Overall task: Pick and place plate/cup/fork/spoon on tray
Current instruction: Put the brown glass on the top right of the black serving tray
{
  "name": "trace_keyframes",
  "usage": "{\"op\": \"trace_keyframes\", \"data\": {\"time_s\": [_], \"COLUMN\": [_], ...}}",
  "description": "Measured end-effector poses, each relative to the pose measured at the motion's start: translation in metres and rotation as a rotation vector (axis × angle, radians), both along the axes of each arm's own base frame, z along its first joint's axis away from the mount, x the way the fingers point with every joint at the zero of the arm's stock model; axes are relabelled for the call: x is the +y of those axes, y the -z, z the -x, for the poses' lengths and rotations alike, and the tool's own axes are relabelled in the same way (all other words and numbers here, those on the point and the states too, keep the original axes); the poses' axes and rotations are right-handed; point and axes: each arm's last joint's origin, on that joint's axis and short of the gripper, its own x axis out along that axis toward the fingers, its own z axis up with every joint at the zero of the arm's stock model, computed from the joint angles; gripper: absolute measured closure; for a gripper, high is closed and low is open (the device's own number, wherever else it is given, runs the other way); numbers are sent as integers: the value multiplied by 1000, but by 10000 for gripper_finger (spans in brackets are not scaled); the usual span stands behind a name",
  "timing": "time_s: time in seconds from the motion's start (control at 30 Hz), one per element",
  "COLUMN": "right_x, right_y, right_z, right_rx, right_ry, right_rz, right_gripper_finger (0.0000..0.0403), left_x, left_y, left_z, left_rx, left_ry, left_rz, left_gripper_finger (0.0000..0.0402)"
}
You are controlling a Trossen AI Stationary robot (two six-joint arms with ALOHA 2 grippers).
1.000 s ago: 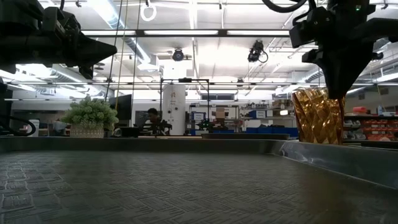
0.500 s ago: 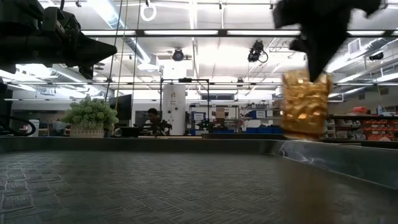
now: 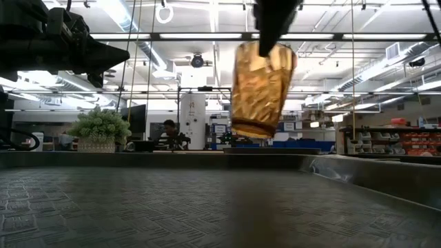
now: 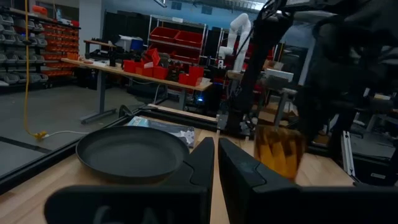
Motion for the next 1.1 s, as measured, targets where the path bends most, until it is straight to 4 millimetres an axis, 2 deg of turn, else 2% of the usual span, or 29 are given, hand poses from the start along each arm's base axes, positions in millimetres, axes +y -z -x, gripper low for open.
{"op": "trace_keyframes", "data": {"time_s": [0.17,0.33,0.53,1.1], "right_x": [6,16,25,20], "right_y": [16,29,29,33], "right_z": [-20,-22,-19,-24], "right_rx": [84,160,165,132], "right_ry": [42,104,148,250], "right_rz": [4,-3,-15,-36], "right_gripper_finger": [391,391,391,387], "left_x": [0,0,0,0], "left_y": [0,0,0,0], "left_z": [0,0,0,0], "left_rx": [0,0,0,0], "left_ry": [0,0,0,0], "left_rz": [0,0,0,0], "left_gripper_finger": [372,372,372,372]}}
